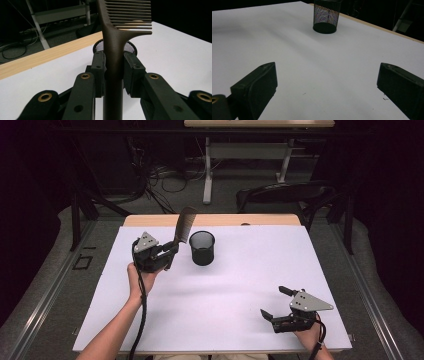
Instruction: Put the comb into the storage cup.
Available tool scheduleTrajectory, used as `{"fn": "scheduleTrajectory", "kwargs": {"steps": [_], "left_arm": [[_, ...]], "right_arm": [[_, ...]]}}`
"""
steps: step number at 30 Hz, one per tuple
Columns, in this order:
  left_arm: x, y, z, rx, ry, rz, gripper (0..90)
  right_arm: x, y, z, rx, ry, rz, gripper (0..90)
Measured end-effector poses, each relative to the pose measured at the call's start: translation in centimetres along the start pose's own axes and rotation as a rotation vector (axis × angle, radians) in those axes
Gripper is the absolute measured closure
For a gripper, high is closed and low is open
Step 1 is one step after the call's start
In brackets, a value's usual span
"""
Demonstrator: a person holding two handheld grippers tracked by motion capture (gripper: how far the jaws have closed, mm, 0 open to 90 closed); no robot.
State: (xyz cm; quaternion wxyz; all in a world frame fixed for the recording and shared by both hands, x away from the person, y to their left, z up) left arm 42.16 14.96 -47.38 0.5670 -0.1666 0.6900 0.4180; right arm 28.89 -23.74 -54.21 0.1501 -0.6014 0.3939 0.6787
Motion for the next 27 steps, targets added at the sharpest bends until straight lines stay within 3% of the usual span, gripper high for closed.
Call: {"fn": "scheduleTrajectory", "kwargs": {"steps": [27], "left_arm": [[-1.8,-1.6,0.9,-0.016,0.044,-0.049,72.7]], "right_arm": [[0.0,0.0,0.0,0.0,0.0,-0.001,2.7]]}}
Point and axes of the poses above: each handheld gripper's, and its own axes: y roughly backward along the jaws, x roughly out of its underside, z roughly to its left, the point moved 4 cm from there along -y, roughly forward along the jaws, and after that the axes turned 2 degrees about -y, right-handed, at the moved point
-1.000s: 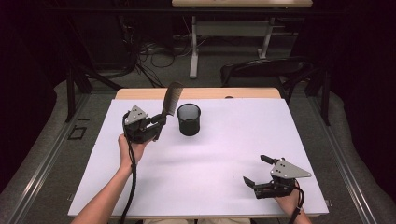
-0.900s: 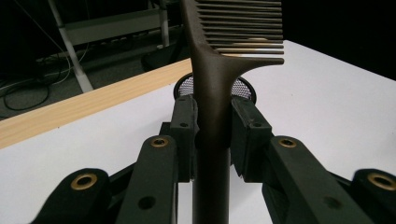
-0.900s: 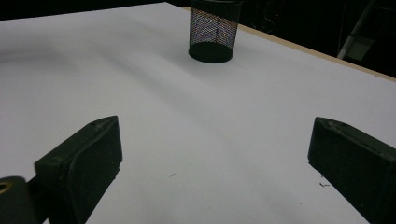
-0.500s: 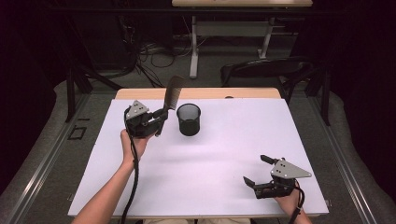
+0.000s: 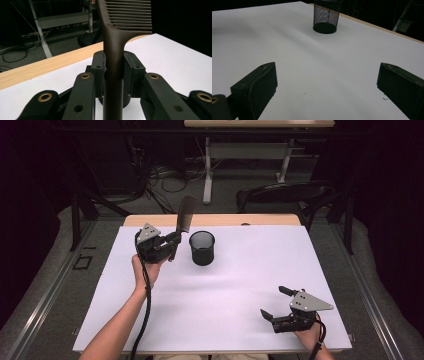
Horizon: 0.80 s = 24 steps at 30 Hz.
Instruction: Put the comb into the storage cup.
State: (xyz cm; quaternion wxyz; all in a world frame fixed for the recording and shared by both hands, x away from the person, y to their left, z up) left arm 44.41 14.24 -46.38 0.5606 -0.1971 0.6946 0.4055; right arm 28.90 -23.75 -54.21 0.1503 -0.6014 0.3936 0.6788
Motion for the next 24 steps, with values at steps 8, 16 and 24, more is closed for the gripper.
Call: {"fn": "scheduleTrajectory", "kwargs": {"steps": [8,16,24], "left_arm": [[-0.3,-0.7,0.2,-0.003,0.005,-0.001,72.7],[-0.9,-1.3,0.1,-0.003,0.01,-0.011,72.8],[-1.4,-1.8,0.2,-0.005,0.017,-0.018,72.8]], "right_arm": [[0.0,0.0,0.0,-0.001,-0.003,0.006,2.7],[0.1,0.0,0.0,-0.002,-0.006,0.005,2.7],[0.0,0.0,0.0,0.0,-0.004,0.001,2.7]]}}
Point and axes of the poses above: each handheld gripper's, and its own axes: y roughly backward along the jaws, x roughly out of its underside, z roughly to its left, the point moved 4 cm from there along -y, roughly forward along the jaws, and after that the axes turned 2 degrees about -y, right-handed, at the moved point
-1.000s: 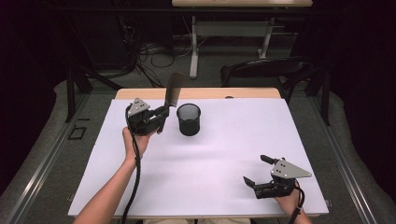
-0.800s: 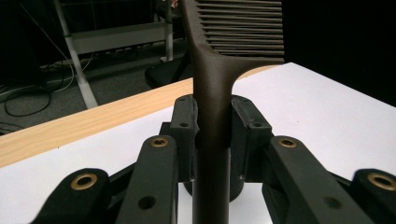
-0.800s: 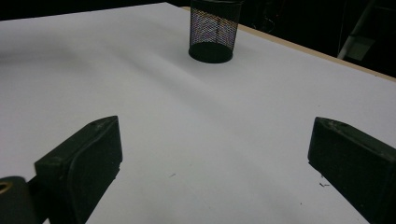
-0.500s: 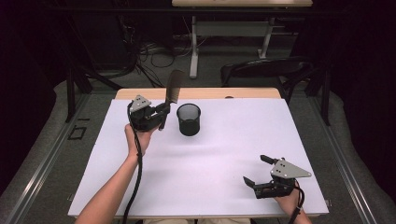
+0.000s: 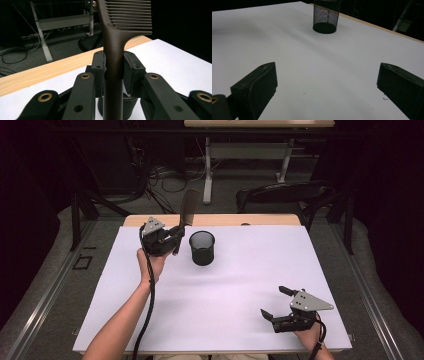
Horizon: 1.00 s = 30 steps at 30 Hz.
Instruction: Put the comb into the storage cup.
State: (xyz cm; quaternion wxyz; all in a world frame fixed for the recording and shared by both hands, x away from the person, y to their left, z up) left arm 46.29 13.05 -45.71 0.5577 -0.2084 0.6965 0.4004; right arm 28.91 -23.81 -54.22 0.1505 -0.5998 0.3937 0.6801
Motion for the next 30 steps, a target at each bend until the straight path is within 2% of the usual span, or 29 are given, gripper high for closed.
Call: {"fn": "scheduleTrajectory", "kwargs": {"steps": [3,10,23,30], "left_arm": [[-0.2,-0.2,0.0,0.006,0.012,-0.006,72.8],[-1.2,-0.6,-0.2,0.005,0.003,-0.025,72.7],[-2.0,-1.9,0.0,0.009,0.022,-0.042,72.8],[-2.5,-2.4,0.0,0.01,0.019,-0.046,72.8]], "right_arm": [[0.0,0.0,0.0,0.002,-0.001,-0.003,2.7],[0.0,0.0,0.0,0.002,-0.001,-0.005,2.7],[0.0,0.0,0.0,-0.002,-0.001,-0.003,2.7],[0.0,0.0,0.0,-0.002,-0.002,-0.004,2.7]]}}
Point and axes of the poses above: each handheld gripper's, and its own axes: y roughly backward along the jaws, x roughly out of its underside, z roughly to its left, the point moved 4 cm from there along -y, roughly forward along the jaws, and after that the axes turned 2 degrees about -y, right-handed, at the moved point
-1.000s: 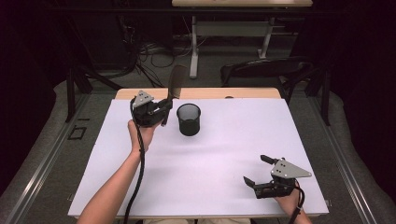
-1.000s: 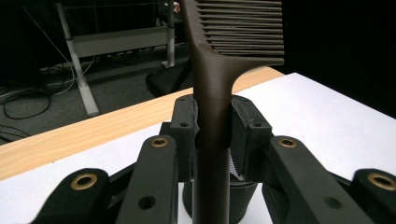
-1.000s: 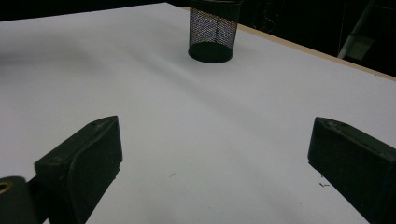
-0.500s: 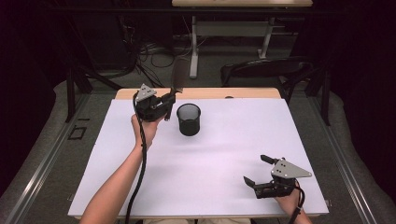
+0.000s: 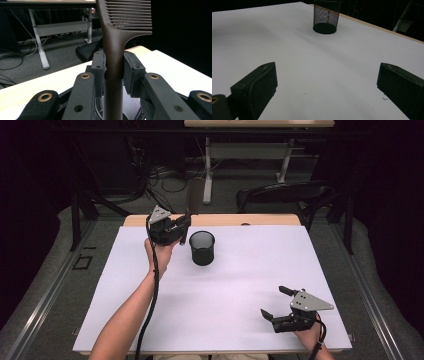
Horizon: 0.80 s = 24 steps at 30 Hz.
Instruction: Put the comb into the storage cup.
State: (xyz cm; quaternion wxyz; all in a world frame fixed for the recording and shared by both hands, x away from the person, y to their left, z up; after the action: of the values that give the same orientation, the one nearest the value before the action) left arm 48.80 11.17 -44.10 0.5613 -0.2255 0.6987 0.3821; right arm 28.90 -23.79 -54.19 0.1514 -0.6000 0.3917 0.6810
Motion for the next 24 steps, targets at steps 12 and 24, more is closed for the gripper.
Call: {"fn": "scheduleTrajectory", "kwargs": {"steps": [12,24], "left_arm": [[-0.5,-0.8,0.0,0.001,0.016,-0.018,72.8],[-0.3,-2.0,-0.1,-0.003,0.03,-0.025,72.8]], "right_arm": [[0.0,0.0,0.0,-0.003,0.001,0.003,2.7],[0.0,0.0,0.0,-0.001,0.001,-0.002,2.7]]}}
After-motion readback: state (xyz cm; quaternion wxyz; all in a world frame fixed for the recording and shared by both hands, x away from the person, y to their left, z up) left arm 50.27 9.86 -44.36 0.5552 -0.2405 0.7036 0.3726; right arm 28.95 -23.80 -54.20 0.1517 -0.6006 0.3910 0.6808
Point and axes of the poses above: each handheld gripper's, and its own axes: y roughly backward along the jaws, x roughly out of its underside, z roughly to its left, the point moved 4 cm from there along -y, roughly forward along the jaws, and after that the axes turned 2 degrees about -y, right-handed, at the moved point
